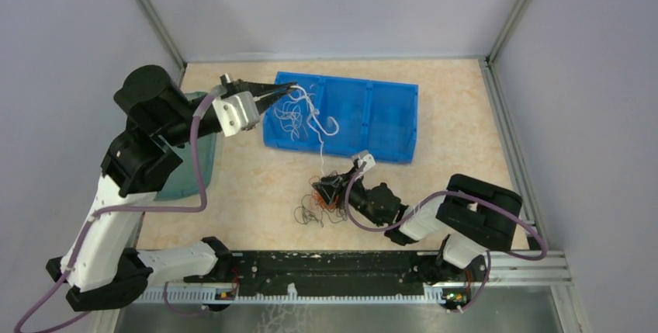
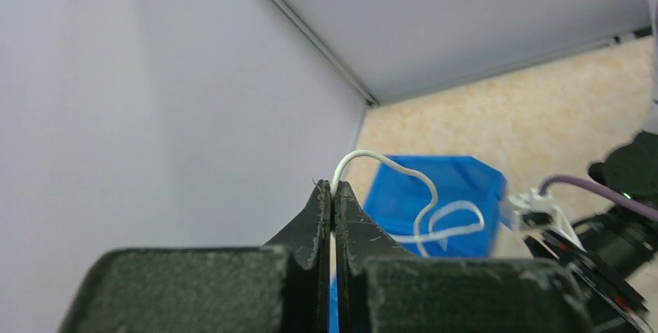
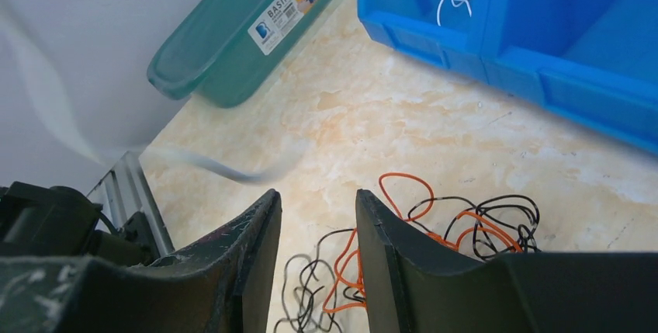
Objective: Untangle the cables
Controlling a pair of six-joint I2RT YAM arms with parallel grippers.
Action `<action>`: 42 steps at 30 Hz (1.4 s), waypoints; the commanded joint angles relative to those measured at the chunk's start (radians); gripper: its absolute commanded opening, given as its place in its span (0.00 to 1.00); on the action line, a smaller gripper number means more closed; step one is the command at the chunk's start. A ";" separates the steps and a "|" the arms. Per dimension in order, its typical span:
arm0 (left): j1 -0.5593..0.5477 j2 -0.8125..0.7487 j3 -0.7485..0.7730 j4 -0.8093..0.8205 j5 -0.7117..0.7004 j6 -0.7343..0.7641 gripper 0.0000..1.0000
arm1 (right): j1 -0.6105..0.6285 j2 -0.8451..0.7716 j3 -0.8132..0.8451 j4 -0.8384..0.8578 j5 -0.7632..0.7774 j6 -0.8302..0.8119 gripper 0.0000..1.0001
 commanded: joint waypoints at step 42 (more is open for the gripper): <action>0.143 0.192 -0.244 0.556 -0.533 0.268 0.00 | -0.010 -0.506 0.046 -0.592 0.251 -0.030 0.84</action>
